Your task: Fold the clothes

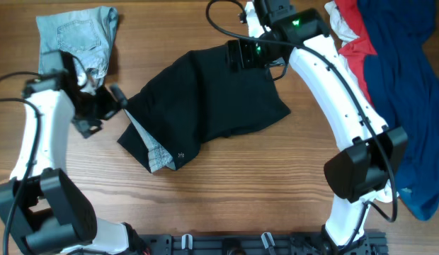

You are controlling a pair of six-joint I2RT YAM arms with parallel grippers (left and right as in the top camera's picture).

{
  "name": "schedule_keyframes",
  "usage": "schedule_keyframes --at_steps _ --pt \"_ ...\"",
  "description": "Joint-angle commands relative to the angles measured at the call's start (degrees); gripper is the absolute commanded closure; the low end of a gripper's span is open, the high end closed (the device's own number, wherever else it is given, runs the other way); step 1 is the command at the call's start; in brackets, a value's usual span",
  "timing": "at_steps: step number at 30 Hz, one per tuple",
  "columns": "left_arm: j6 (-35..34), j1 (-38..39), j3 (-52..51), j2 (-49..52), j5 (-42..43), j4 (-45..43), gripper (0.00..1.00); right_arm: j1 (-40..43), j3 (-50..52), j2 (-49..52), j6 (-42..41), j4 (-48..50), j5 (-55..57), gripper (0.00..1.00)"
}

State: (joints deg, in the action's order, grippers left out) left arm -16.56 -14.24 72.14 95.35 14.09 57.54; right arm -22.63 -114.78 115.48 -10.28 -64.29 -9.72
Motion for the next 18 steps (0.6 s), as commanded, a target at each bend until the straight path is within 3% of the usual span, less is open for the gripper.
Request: schedule_keyframes --at_steps 1,8,18 --pt "0.92 4.07 -5.81 0.31 6.12 -5.03 0.00 0.81 0.48 3.23 1.77 0.96 0.81 0.01" --pt "-4.59 7.34 -13.07 0.31 2.36 -8.09 0.00 0.96 0.50 5.60 2.01 0.87 0.74 0.00" --pt "-5.18 7.34 -19.67 0.31 -0.24 -16.59 0.00 0.96 0.50 5.62 1.99 1.07 0.98 0.01"
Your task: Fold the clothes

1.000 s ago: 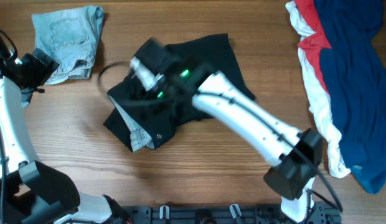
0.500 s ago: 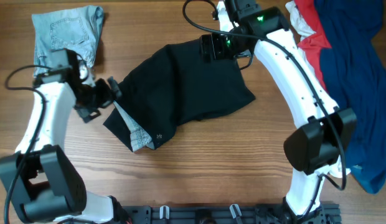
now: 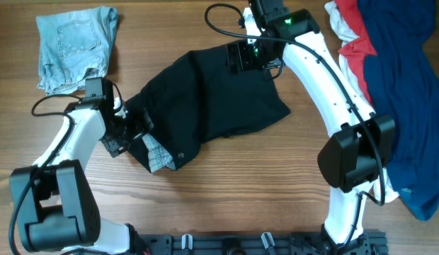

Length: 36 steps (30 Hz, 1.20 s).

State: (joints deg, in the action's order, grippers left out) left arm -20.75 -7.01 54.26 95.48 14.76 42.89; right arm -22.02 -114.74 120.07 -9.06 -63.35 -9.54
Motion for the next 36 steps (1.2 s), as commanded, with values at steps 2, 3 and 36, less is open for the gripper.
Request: schedule_keyframes --at_steps 2,3,36 --pt "-0.94 0.11 -3.82 0.17 -0.94 -4.63 0.00 0.35 0.46 1.03 0.70 0.15 1.22 0.00" --pt "-0.96 0.11 -4.52 0.17 -0.94 -5.57 0.01 0.35 0.46 1.03 0.48 0.15 1.90 0.00" --pt "-1.53 1.03 1.77 0.22 2.36 -5.97 0.50 4.96 11.37 7.65 1.18 7.61 -2.56 0.86"
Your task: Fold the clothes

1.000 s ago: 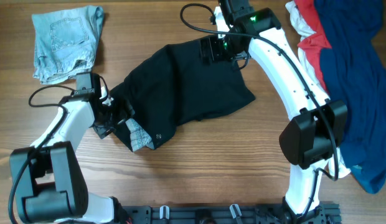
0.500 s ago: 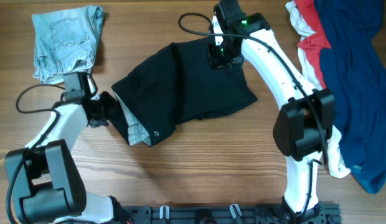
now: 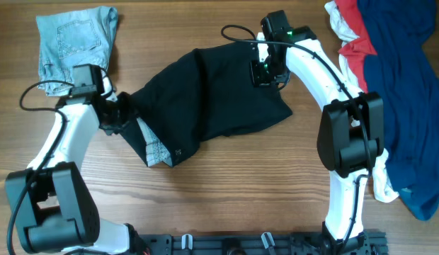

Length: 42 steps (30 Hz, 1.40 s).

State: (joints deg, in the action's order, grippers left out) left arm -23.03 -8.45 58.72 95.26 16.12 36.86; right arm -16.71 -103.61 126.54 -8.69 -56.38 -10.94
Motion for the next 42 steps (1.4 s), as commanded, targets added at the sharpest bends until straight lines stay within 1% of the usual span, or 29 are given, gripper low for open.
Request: schedule_keyframes --at_steps 1,6,8,12,14,16,17,18,25,27,29,31,33,35,38,40,41,42 --pt "1.64 3.37 -3.82 0.44 0.98 0.04 0.51 -0.35 0.24 1.18 0.81 0.63 -1.16 0.86" --pt "1.46 4.92 -9.16 0.44 -3.21 -0.22 0.59 -0.33 0.24 1.18 0.81 0.66 -1.14 0.85" --pt "-0.17 4.92 -10.47 0.44 -5.77 -1.40 0.59 -0.33 0.24 1.18 0.81 0.68 -1.16 0.85" --pt "-0.15 4.92 -12.02 0.44 -5.77 -5.68 0.59 -0.35 0.24 1.18 0.81 0.66 -1.14 0.80" --pt "-0.26 4.92 -12.02 0.44 -5.70 -7.78 0.62 -0.35 0.24 1.18 0.79 0.66 -1.14 0.79" --pt "-1.90 4.98 -12.02 0.44 -5.46 -8.72 0.82 -0.35 0.24 1.18 0.81 0.63 -1.14 0.78" --pt "-1.92 4.98 -12.02 0.44 -5.09 -8.94 0.91 -0.35 0.24 1.18 0.79 0.61 -1.14 0.78" --pt "-1.92 4.98 -12.02 0.44 -5.07 -8.94 0.96 -0.35 0.24 1.18 0.79 0.61 -1.14 0.78" --pt "-1.90 4.11 -12.00 0.13 -5.73 -8.70 0.96 -0.33 0.24 1.18 0.70 0.35 -0.50 0.78" --pt "-1.88 0.87 -12.00 -2.34 -5.77 -6.56 0.96 -0.22 0.24 1.20 0.68 0.46 -0.48 0.78" --pt "-1.29 -5.18 -12.00 -7.23 -6.43 -4.42 0.96 0.09 0.24 1.22 0.61 0.61 -0.50 0.78" --pt "0.11 -10.43 -12.00 -11.21 -6.60 -4.26 0.96 0.26 0.24 1.55 0.59 0.85 -0.52 0.78" --pt "0.28 -14.12 -12.00 -13.14 -6.51 -5.75 0.96 0.28 0.24 2.03 0.61 0.92 -0.55 0.78" --pt "0.31 -16.13 -12.00 -13.62 -5.95 -7.85 0.96 0.28 0.24 3.28 0.61 0.90 -1.22 0.79" --pt "0.31 -16.11 -12.00 -13.33 -5.77 -10.60 0.96 0.28 0.26 4.96 0.79 0.96 -2.73 0.79" --pt "0.31 -16.11 -12.00 -13.33 -5.99 -10.71 0.96 0.28 0.26 5.25 0.85 1.49 -2.95 0.79" --pt "0.31 -16.11 -12.00 -13.33 -5.99 -10.01 0.93 0.28 0.26 5.25 1.46 1.99 -3.54 0.79" --pt "0.31 -16.11 -12.00 -13.33 -6.08 -8.76 0.80 0.28 0.24 5.25 3.30 2.84 -5.42 0.76"
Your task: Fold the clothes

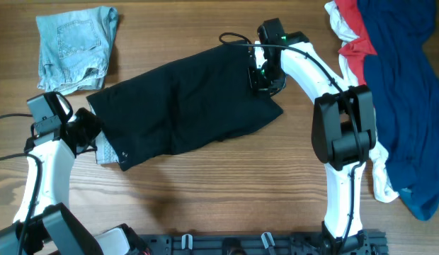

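Note:
A black garment [184, 106] lies stretched out slantwise across the middle of the table, with a pale checked lining showing at its lower left corner [106, 152]. My left gripper [90, 132] is at that left end and appears shut on the fabric's edge. My right gripper [262, 79] points down onto the garment's upper right part, apparently shut on the cloth there; its fingertips are hidden against the black fabric.
Folded light-blue denim shorts [74, 42] lie at the back left. A pile of red, white and dark-blue clothes [396, 85] fills the right side and hangs toward the front edge. Bare wooden table [226, 191] runs along the front.
My left gripper has moved toward the front left with the garment's edge, and the bunched black garment is now stretched out longer and flatter. My right gripper stayed near the upper right end.
The black garment lay crumpled, my left gripper apart from it near the shorts and my right gripper at its top edge. Then the left gripper was at the garment's left edge, the right gripper further right. Now the cloth lies stretched between them.

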You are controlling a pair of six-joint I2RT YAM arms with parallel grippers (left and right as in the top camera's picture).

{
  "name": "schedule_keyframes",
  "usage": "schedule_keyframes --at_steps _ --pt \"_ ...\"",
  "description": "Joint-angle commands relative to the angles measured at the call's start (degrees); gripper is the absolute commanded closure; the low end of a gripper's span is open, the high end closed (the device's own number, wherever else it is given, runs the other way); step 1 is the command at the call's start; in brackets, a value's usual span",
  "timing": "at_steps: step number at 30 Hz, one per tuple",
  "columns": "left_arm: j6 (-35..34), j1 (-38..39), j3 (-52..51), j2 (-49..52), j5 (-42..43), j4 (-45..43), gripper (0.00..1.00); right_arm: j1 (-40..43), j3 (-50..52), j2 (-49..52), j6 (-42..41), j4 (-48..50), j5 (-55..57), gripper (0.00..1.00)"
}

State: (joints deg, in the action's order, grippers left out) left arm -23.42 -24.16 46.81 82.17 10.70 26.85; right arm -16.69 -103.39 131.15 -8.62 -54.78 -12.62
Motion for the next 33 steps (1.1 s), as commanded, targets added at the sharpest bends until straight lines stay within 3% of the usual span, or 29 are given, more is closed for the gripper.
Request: schedule_keyframes --at_steps 1,2,3,5,6,7,10,20,21,22,23,24,25,27,30,33 --pt "0.70 -0.39 -0.09 -0.20 -1.38 2.84 0.53 0.26 0.02 0.63 3.72 1.68 -4.22 0.73" --pt "0.70 -0.39 -0.09 -0.20 -2.01 4.48 0.30 0.26 0.02 0.63 3.74 2.08 -4.20 0.72" --pt "0.70 -0.39 -0.09 -0.15 -2.95 6.40 0.19 0.26 0.02 0.63 3.72 2.38 -4.13 0.72" --pt "0.70 -0.39 -0.09 -0.13 -4.61 8.63 0.09 0.28 0.04 0.66 3.56 2.75 -2.40 0.73" --pt "0.74 -0.39 -0.09 -0.13 -5.25 9.03 0.03 0.39 0.04 0.66 3.50 2.80 -0.22 0.84" --pt "1.49 -0.39 -0.09 -0.13 -5.07 8.31 0.00 0.70 0.35 0.68 3.52 2.82 1.42 0.91" --pt "3.93 -0.39 -0.09 0.37 -2.99 6.58 0.00 2.84 3.13 0.76 3.56 3.78 1.86 0.95" --pt "6.58 0.09 -0.09 2.60 3.43 2.08 0.00 10.99 6.19 0.76 4.44 2.29 -1.64 0.93" --pt "6.58 0.61 -0.09 2.99 3.43 2.12 0.00 11.43 6.19 0.76 7.17 2.43 -5.46 0.88" --pt "6.58 1.18 -0.09 3.52 3.41 2.12 0.00 11.47 6.19 0.76 10.67 2.69 -9.97 0.74" --pt "6.56 1.60 -0.09 4.04 3.41 2.08 0.00 11.45 6.19 0.76 13.35 2.71 -13.35 0.50" --pt "6.56 1.86 -0.09 4.61 3.39 2.05 0.00 11.32 6.19 0.76 14.69 2.75 -16.02 0.37" --pt "6.54 1.95 -0.09 5.18 3.43 2.08 0.00 11.28 6.19 0.76 14.67 2.95 -17.62 0.30" --pt "6.56 1.92 -0.09 6.05 3.41 2.27 0.00 11.28 6.19 0.76 14.36 4.52 -23.17 0.28" --pt "6.54 1.92 -0.09 6.12 3.41 2.25 0.00 9.97 6.29 0.76 12.90 5.38 -22.36 0.30" --pt "6.56 1.92 -0.09 6.12 3.39 2.21 0.01 6.67 6.40 0.76 6.86 5.99 -8.09 0.34"
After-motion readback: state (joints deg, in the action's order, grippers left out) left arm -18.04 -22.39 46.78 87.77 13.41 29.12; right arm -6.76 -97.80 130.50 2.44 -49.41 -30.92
